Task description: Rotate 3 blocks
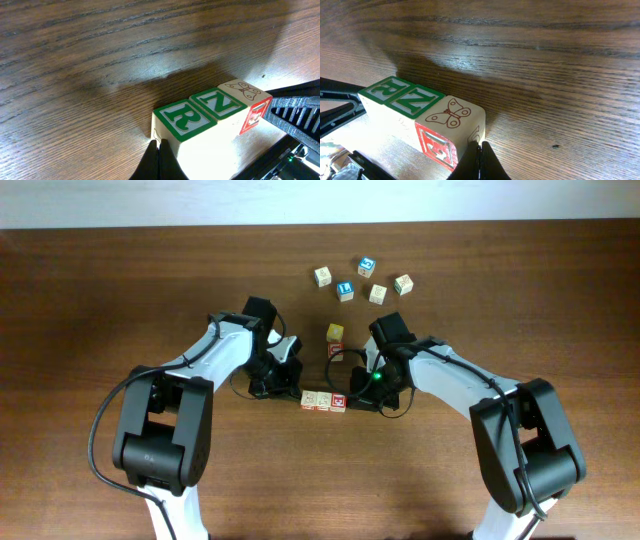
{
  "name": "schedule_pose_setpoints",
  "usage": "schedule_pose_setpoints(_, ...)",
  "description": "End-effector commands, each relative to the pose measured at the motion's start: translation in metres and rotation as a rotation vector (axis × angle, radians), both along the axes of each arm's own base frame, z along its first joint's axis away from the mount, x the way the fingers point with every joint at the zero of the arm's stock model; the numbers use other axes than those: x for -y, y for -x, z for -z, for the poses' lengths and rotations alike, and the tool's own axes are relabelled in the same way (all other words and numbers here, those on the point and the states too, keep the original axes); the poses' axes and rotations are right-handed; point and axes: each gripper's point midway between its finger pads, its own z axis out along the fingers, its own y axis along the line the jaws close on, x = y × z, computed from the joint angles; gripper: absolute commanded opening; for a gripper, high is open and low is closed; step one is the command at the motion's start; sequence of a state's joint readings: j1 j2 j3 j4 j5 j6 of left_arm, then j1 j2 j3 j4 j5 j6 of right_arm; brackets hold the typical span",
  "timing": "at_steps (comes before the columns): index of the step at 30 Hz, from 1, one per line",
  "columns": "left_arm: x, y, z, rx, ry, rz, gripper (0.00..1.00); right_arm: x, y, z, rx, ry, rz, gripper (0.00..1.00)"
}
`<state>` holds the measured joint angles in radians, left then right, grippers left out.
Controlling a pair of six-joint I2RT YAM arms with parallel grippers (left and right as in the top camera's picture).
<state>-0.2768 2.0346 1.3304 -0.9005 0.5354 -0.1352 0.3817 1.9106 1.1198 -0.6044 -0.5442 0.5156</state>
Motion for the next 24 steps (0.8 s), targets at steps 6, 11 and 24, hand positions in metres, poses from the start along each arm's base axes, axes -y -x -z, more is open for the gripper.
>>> schedule_pose_setpoints(6, 0.006, 0.001, -0.006, 0.009, 0.05, 0.016, 0.0, -0.017, 0.009, -0.004, -0.016, -0.069, -0.043, 0.04)
schedule_pose_setpoints(11, 0.006, 0.001, -0.005, 0.011, 0.047, 0.016, 0.0, -0.02, 0.007, -0.015, 0.003, -0.091, -0.046, 0.04)
schedule_pose_setpoints(24, 0.006, 0.001, -0.005, 0.011, 0.046, 0.016, 0.0, -0.024, 0.004, -0.038, 0.051, -0.13, -0.049, 0.04)
